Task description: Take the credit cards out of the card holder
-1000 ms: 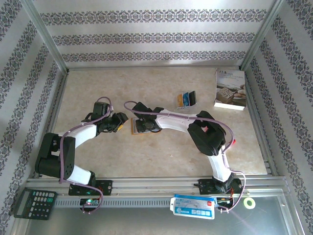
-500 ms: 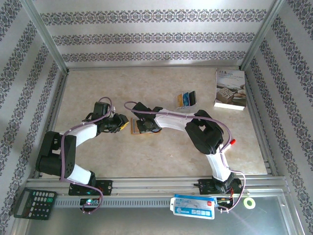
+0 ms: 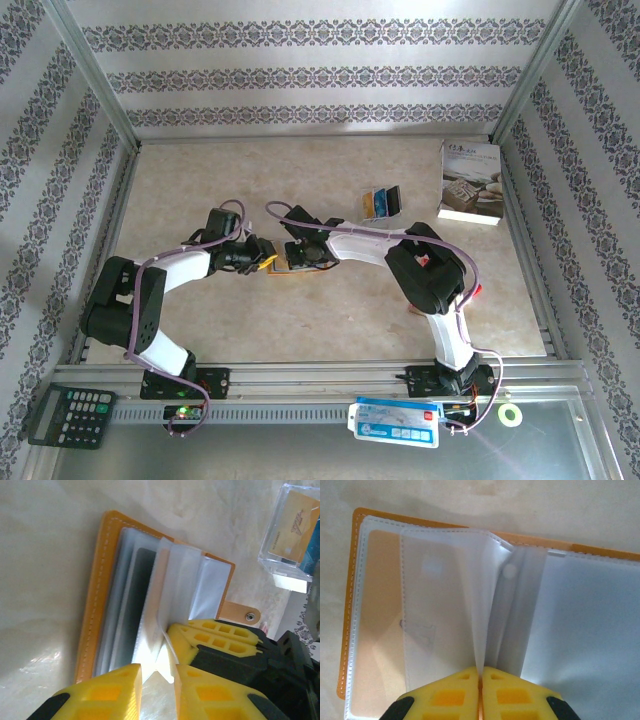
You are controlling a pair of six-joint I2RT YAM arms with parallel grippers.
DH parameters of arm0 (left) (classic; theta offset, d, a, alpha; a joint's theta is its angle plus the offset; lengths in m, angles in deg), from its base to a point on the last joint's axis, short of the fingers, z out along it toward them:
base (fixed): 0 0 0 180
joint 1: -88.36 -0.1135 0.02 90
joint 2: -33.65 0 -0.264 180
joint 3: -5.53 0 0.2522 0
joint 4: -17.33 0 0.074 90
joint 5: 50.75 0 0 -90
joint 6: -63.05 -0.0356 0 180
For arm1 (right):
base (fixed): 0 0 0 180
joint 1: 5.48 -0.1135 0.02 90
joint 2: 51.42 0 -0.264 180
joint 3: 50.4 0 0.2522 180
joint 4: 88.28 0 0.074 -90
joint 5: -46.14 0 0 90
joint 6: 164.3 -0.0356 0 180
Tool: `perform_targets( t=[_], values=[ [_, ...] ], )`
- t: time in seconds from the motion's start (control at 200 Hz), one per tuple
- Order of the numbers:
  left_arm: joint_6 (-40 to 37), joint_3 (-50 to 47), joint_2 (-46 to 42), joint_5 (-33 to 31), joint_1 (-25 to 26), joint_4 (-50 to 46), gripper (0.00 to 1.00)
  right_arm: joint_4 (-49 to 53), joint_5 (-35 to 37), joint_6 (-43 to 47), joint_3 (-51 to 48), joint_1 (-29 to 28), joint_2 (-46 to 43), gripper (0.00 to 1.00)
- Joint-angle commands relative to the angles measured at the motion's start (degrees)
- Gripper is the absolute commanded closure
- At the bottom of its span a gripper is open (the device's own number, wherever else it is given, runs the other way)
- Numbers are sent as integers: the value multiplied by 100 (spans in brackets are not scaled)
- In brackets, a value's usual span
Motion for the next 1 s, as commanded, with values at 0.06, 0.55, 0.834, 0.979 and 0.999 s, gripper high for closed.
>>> perform_targets(
  t=[0.06, 0.55, 0.834, 0.979, 0.999],
  values=[
    [-39, 212, 31, -103, 116, 22, 76, -64, -160, -135, -187, 79, -142, 91],
    [392, 404, 574, -390, 343, 378, 69, -496, -436, -253, -543, 224, -413, 91],
    [781, 402, 915, -152, 351, 962, 68, -771, -735, -340, -651, 284, -452, 90],
    [773, 421, 1026, -201, 360, 883, 69, -860, -825, -376, -703, 313, -459, 90],
    [778, 421, 1038, -190, 364, 890, 69, -869, -841, -376, -711, 313, -466, 90]
  ],
)
